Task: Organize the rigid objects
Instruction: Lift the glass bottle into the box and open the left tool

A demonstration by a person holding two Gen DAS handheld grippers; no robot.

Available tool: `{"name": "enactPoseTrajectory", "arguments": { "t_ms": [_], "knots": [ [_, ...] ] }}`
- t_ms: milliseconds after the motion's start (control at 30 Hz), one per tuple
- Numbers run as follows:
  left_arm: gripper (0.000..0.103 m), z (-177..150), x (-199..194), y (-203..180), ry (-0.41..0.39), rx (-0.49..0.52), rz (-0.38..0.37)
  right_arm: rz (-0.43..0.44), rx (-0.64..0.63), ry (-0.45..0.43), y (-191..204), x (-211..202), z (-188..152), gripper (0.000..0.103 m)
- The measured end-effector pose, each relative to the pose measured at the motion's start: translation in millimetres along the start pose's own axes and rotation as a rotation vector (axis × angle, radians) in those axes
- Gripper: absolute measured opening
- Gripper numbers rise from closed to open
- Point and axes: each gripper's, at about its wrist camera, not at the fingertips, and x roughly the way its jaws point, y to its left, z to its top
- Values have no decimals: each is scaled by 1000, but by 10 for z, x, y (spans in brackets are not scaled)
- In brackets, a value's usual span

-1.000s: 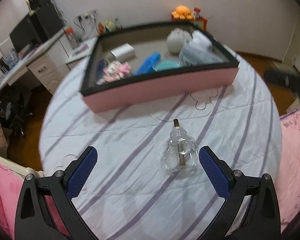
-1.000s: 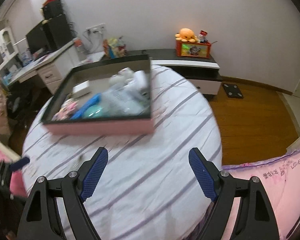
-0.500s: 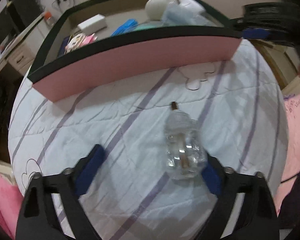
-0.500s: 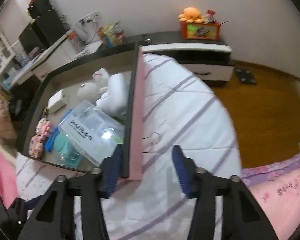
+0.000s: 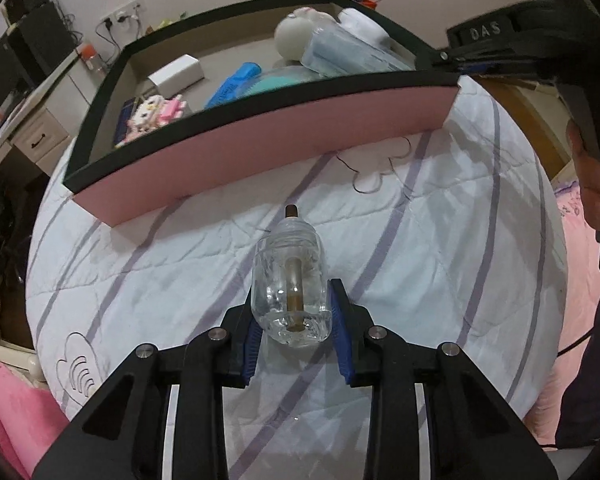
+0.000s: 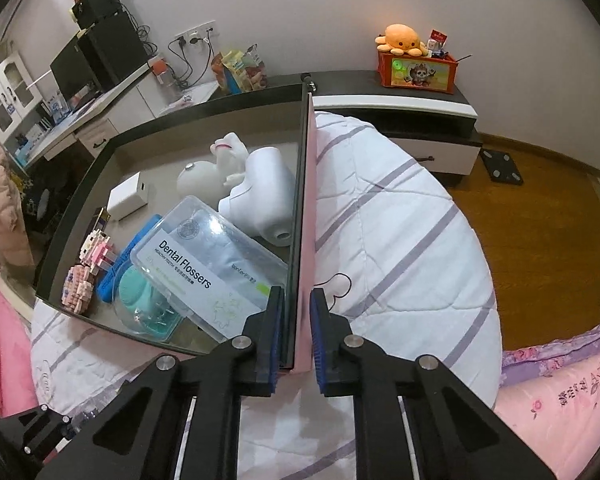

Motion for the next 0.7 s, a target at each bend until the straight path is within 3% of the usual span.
{"name": "enactPoseTrajectory", "arguments": {
  "t_ms": [400,467,700],
  "knots": [
    [31,189,-247,271,-101,-33,84,17,19,1,-16,26,13,13],
    [31,243,-302,373,-108,-41,42,21,27,0,-28,35,15,13],
    [30,533,-525,513,-220,-37,105,13,36,7,-22,59,29,13]
  ]
}}
